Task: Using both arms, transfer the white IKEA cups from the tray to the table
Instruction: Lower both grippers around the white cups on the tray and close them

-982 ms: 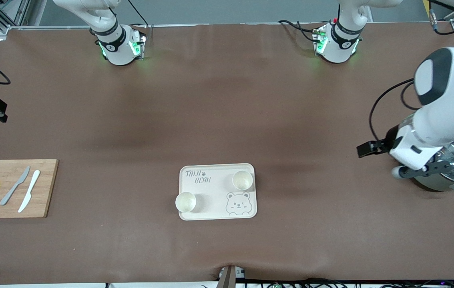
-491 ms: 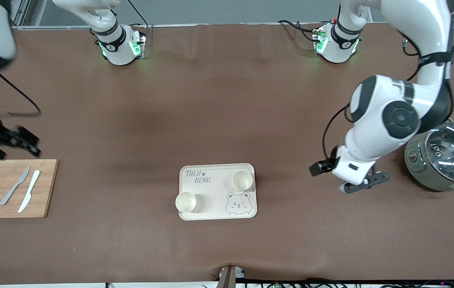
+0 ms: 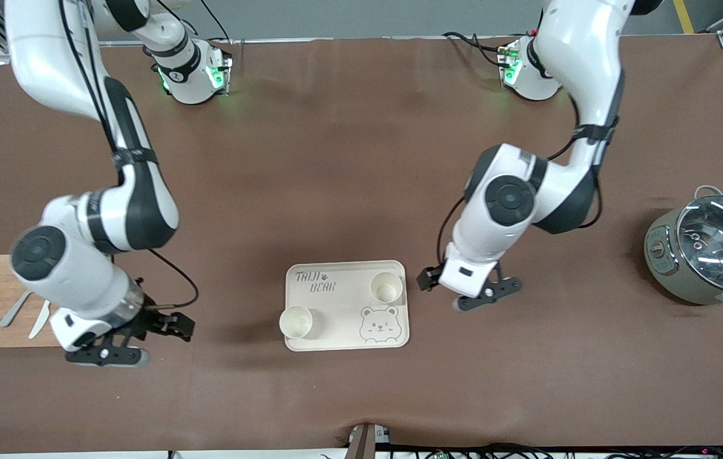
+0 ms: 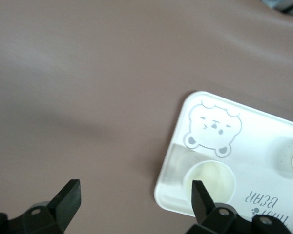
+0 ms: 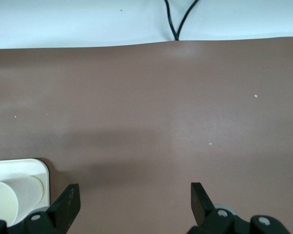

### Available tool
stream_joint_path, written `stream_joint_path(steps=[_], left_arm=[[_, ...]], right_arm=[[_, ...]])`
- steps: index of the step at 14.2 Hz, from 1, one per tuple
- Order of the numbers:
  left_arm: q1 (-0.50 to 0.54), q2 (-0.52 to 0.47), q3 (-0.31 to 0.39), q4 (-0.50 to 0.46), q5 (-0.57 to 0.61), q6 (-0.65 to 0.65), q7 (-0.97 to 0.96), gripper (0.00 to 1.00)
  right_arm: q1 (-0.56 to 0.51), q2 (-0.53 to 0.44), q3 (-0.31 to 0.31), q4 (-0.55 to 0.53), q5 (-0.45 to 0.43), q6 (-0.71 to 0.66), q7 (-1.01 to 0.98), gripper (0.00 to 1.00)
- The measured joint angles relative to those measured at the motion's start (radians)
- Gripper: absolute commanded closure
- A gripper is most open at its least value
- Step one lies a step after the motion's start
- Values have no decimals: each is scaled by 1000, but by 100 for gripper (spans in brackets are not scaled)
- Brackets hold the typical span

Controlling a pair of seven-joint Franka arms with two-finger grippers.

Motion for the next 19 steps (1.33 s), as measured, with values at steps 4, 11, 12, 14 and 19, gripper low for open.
stream_joint_path(steps=[4,11,12,14,19], left_arm=[[-57,85,12,39,0,76,-44,0],[-124,196,46,90,0,157,-82,0],[-131,204,49,92,0,162,-84,0],[-140,217,53,95,0,169,-88,0],[-148,243,67,97,0,202,-165,81]], right_arm=[[58,25,0,14,-11,4,51,0],[170,60,0,13,-70,47,244,0],[173,75,-1,12,-72,63,251,0],[174,106,-1,12,-72,101,252,0],[186,157,-1,13,-73,160,252,0]])
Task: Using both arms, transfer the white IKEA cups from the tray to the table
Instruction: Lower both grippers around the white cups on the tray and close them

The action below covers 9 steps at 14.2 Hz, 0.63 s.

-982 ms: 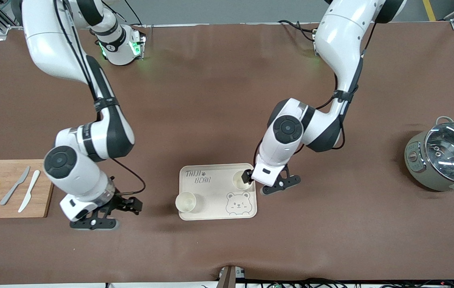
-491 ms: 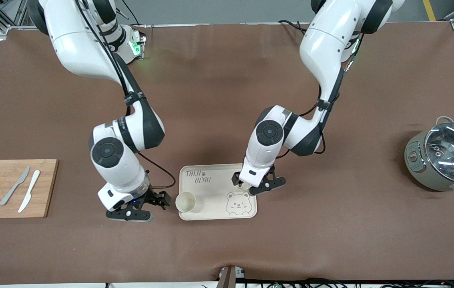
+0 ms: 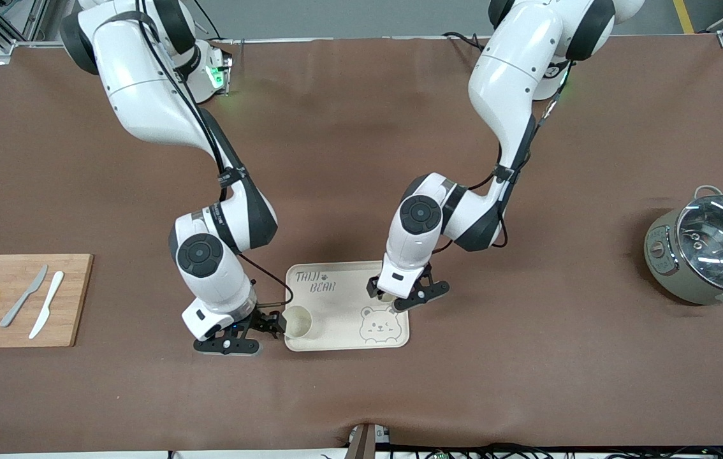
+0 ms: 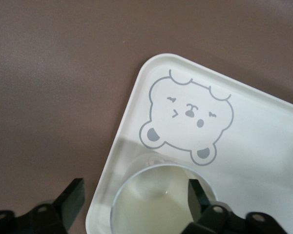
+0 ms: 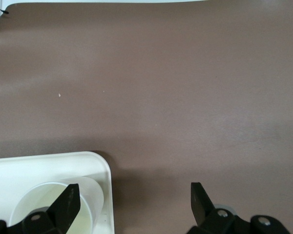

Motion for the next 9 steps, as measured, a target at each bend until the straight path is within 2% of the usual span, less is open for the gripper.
stream_joint_path(steps=[1,3,9], left_arm=[[-1,1,2,1,0,1,-3,92],[-1,2,6,5,0,2,-3,100],[-37,2,69,13,0,2,-26,100]], right_arm=[[3,2,0,0,0,1,0,0],[10,4,0,0,-3,1,0,0],[36,21,0,-4,-18,5,7,0]])
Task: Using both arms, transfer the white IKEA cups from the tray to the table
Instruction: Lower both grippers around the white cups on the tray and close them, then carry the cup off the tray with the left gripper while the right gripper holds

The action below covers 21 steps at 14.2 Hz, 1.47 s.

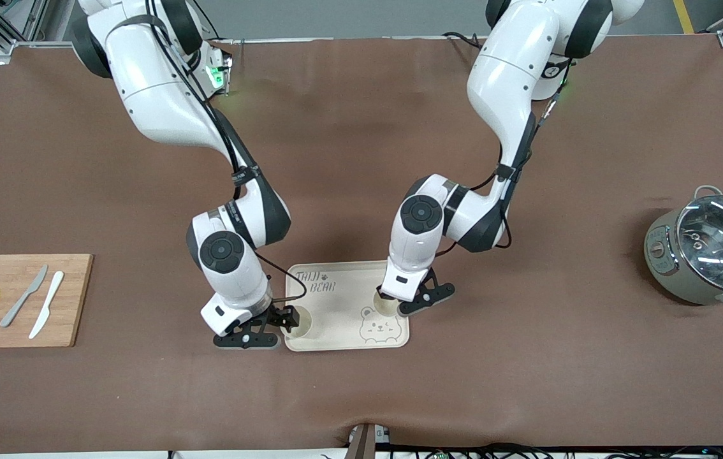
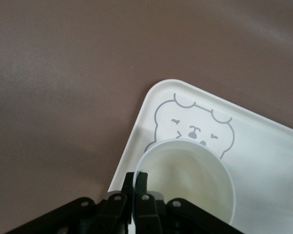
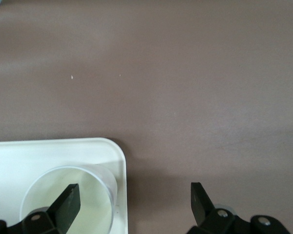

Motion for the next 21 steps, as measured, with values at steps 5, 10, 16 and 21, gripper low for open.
stream_joint_path(steps=[5,10,16,21], left_arm=[[0,-2,13,16,0,-5,-13,100],[8,-49,66,26,0,-103,-13,100],[88,-105,85,26,0,-152,52,100],[189,-118,89,23,14,-157,123,100]], right_arm=[[10,18,0,-16,0,29,7,0],[14,30,0,-26,-2,60,10,0],[16,33,0,-26,-2,63,11,34],[16,33,0,-26,-2,63,19,64]])
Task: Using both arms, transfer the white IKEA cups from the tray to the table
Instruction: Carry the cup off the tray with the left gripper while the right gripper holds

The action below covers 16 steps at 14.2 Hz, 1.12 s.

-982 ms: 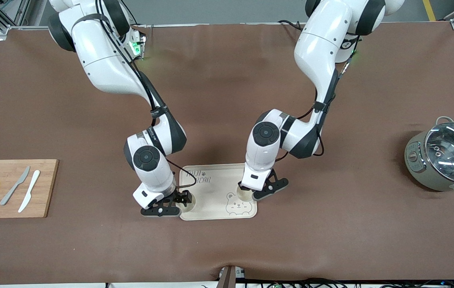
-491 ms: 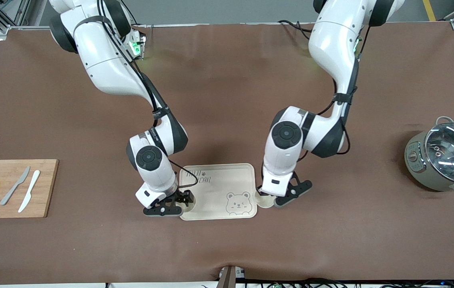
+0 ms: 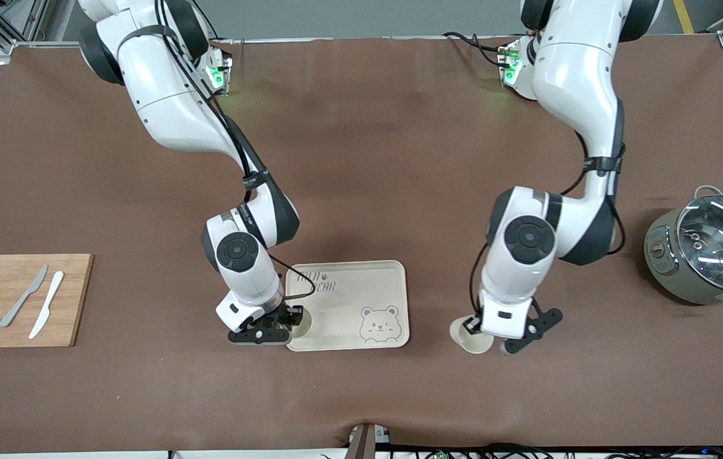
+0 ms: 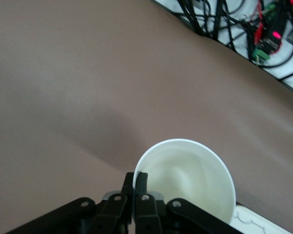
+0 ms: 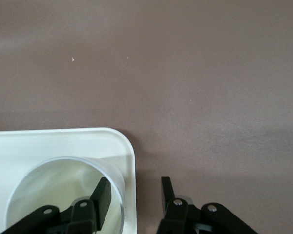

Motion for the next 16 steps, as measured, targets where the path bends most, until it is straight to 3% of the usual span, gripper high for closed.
stream_joint_path(steps=[1,5,11,16], left_arm=[[17,0,0,-2,22,-2,5,100],[91,0,1,-8,103,-3,25,100],[221,8,1,-25,112,5,156,100],[275,52,1,-28,113,113,178,100]], right_arm=[[0,0,0,0,0,0,1,66],[1,0,0,0,0,0,6,98],[15,0,0,5,0,8,46,100],[28,-8,1,17,0,3,99,100]])
